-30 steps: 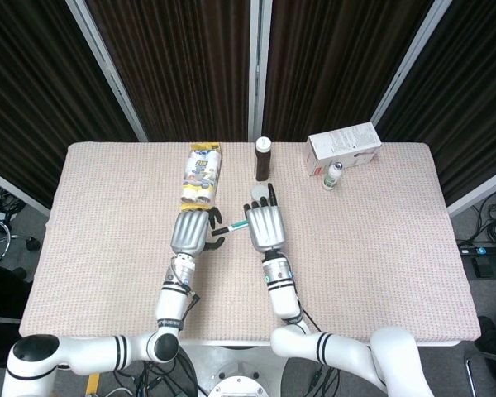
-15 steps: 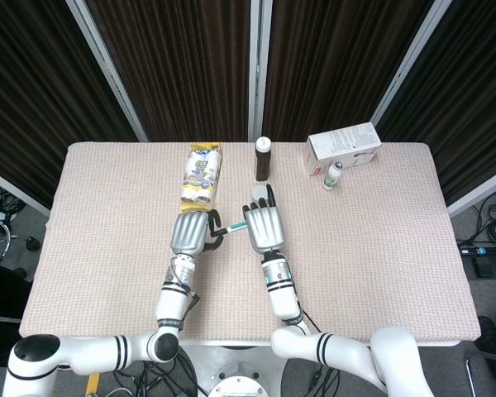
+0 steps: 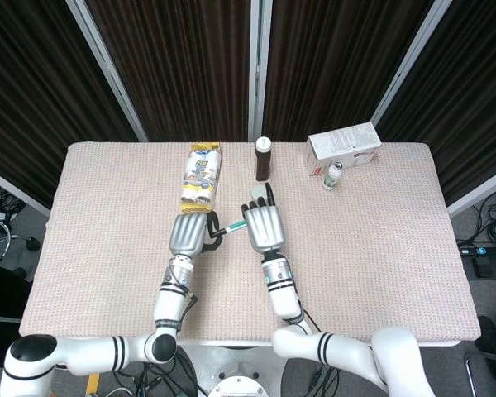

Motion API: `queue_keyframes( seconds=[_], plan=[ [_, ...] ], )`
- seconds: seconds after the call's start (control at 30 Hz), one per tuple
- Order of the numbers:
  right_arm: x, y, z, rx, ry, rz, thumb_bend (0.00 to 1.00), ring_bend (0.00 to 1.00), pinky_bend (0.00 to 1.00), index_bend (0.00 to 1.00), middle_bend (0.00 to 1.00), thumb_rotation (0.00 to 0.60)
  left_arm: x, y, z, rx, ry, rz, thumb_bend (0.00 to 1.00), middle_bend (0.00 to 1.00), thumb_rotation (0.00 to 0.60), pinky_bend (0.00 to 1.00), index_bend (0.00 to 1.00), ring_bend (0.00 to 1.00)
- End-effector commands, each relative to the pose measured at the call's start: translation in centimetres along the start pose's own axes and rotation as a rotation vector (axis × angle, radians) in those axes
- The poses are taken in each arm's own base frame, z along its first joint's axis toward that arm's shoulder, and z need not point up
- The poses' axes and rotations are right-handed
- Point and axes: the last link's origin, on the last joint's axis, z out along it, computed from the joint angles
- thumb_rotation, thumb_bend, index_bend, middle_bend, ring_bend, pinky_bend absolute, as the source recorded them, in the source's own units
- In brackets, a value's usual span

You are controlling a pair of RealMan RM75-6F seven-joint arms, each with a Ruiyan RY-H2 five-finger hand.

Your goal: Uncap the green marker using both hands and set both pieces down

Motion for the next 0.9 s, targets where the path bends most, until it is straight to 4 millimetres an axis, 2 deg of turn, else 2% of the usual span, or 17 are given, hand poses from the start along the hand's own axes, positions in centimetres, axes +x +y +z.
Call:
queue_keyframes(
  seconds=[0.03,0.27,0.43,0.57,0.67,0.9],
  plan=[
    [-0.2,0.3,-0.1,-0.007,-0.012,-0.002,0.33,0.33,0.01,0.69,0.62,0.6,0.4,0.1,0.0,-0.01,0.016,-0.009,0.33,0.64,0.6,0.64,0.58,0.62],
    [-0.1,2.2,-0.3,-0.037,0.003,-0.007,0.33,0.33,0.01,0.69,0.62,0.6,1.3,-0.6,0.1,0.003,0.041,-0.013,0.4,0.67,0.6,0.66,0.62,0.65],
    [0.4,4.9,-0.8,-0.072,0.024,-0.009,0.33,0.33,0.01,0.69,0.62,0.6,2.6,-1.8,1.1,0.056,0.069,-0.043,0.41,0.69,0.6,0.67,0.63,0.66],
    [0.5,7.4,-1.7,-0.106,0.012,0.019,0.33,0.33,0.01,0.69,0.62,0.6,3.9,-4.5,0.4,0.107,0.088,-0.07,0.41,0.69,0.6,0.67,0.63,0.66],
    [0.3,8.5,-2.5,-0.116,-0.006,0.033,0.33,0.33,0.01,0.69,0.62,0.6,4.3,-6.5,-0.6,0.139,0.089,-0.104,0.41,0.69,0.6,0.67,0.63,0.66],
    [-1.1,10.4,-4.3,-0.127,-0.052,0.012,0.33,0.33,0.01,0.69,0.62,0.6,3.1,-11.2,-3.1,0.203,0.051,-0.14,0.41,0.69,0.6,0.67,0.63,0.66]
  ],
)
